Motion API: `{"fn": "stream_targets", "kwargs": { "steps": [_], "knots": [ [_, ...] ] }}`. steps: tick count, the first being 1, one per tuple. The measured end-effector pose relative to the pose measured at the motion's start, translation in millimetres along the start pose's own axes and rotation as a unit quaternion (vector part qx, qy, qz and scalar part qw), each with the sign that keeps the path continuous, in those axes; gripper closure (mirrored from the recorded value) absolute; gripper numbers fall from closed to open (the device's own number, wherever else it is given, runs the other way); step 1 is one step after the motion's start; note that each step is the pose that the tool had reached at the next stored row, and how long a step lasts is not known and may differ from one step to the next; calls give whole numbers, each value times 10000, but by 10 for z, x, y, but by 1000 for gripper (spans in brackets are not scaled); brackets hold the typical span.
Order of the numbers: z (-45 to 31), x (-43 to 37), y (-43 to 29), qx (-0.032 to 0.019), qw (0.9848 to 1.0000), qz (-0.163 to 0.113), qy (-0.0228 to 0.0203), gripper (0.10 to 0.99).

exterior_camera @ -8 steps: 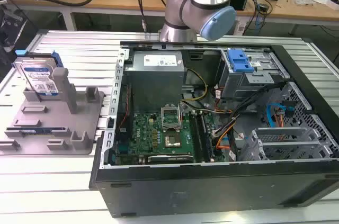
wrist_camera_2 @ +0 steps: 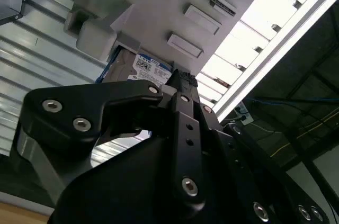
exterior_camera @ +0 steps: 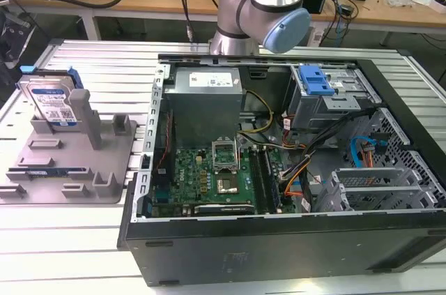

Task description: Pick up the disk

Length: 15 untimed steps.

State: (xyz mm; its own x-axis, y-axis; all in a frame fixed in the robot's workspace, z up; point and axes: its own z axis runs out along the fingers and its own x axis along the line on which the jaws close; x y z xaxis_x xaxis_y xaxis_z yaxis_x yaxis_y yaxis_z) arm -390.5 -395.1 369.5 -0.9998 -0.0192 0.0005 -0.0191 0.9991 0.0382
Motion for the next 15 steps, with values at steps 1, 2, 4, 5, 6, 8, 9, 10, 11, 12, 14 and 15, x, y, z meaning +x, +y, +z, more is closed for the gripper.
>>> {"fn": "stream_targets", "kwargs": {
  "steps": [1,2,4,5,6,8,9,10,11,12,14,15],
  "knots": [
    [0,0,0,0,10000,-3,0,980],
    [0,0,0,0,10000,-25,1,980],
    [1,1,0,0,9995,-313,11,980],
    [0,0,0,0,9991,-415,15,980],
    [1,0,0,0,9983,-575,21,980],
    [1,1,0,1,9940,-1095,42,980],
    [1,0,0,1,9918,-1274,49,980],
    [2,0,0,1,9898,-1422,54,980],
    [2,0,0,1,9886,-1506,57,980],
    [2,0,0,1,9870,-1608,61,980],
    [3,0,0,1,9832,-1823,69,980],
    [3,0,0,1,9807,-1951,75,980]
  ]
}}
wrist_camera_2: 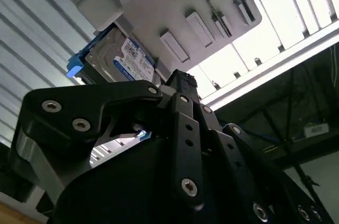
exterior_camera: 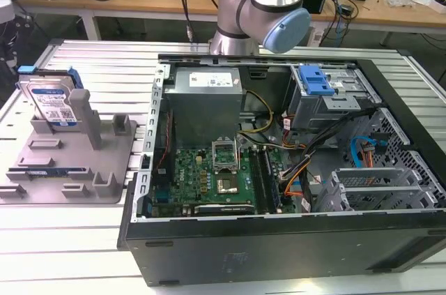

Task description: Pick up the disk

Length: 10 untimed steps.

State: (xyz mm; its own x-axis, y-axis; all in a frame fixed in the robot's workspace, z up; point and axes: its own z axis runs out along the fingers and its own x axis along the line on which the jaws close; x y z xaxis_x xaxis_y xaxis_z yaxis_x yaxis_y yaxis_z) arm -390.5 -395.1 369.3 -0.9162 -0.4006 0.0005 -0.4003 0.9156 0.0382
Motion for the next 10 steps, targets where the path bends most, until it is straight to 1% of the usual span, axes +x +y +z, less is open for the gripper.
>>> {"fn": "stream_targets", "kwargs": {
  "steps": [2,4,5,6,8,9,10],
  "knots": [
    [1,0,0,0,9996,-291,11,980],
    [1,0,0,0,9988,-493,18,980],
    [2,0,0,0,9978,-664,25,973],
    [2,0,0,0,9972,-746,29,918],
    [2,0,0,0,9956,-941,36,788],
    [2,0,0,0,9945,-1050,40,729],
    [3,0,0,1,9928,-1198,45,729]
  ]
}}
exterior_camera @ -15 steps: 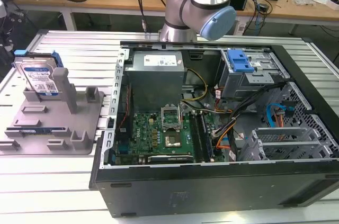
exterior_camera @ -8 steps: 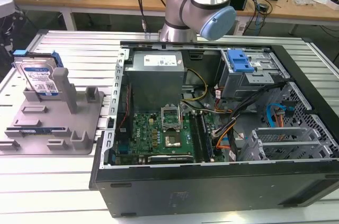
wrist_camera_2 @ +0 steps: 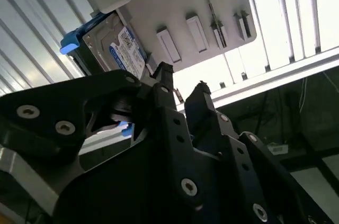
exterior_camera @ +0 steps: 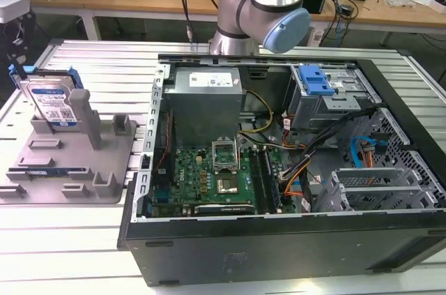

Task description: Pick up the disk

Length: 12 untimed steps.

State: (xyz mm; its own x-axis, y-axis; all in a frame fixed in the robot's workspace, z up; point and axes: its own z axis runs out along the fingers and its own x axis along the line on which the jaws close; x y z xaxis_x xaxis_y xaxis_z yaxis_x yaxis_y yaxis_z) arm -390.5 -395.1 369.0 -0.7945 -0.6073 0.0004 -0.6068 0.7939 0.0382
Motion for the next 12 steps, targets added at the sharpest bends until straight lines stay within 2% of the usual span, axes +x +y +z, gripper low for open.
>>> {"fn": "stream_targets", "kwargs": {
  "steps": [2,5,7,10,11,12],
  "knots": [
    [2,0,0,0,9998,-191,7,604],
    [3,0,0,0,9990,-457,17,604],
    [3,0,0,0,9977,-672,26,604],
    [3,0,0,0,9945,-1043,40,604],
    [3,0,0,0,9928,-1198,46,604],
    [3,0,0,1,9901,-1403,54,604]
  ]
}}
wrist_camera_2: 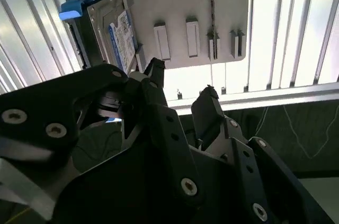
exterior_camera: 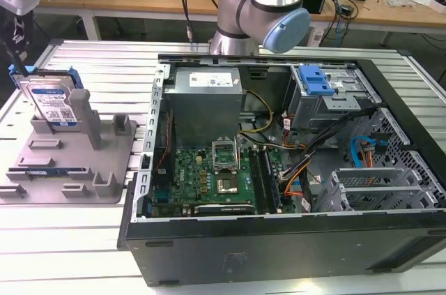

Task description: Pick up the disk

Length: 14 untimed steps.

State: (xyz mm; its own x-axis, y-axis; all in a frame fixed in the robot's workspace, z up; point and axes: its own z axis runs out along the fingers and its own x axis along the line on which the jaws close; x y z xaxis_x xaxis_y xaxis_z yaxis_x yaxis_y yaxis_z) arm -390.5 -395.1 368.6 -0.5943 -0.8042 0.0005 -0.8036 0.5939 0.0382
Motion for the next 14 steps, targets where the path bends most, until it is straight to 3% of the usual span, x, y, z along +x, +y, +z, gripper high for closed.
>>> {"fn": "stream_targets", "kwargs": {
  "steps": [2,3,6,10,14],
  "knots": [
    [0,0,0,0,9998,-223,9,588],
    [0,0,0,0,9995,-302,11,529],
    [1,-1,0,7,9985,-547,30,529],
    [0,0,0,10,9957,-920,48,529],
    [1,0,0,22,9878,-1558,67,529]
  ]
}}
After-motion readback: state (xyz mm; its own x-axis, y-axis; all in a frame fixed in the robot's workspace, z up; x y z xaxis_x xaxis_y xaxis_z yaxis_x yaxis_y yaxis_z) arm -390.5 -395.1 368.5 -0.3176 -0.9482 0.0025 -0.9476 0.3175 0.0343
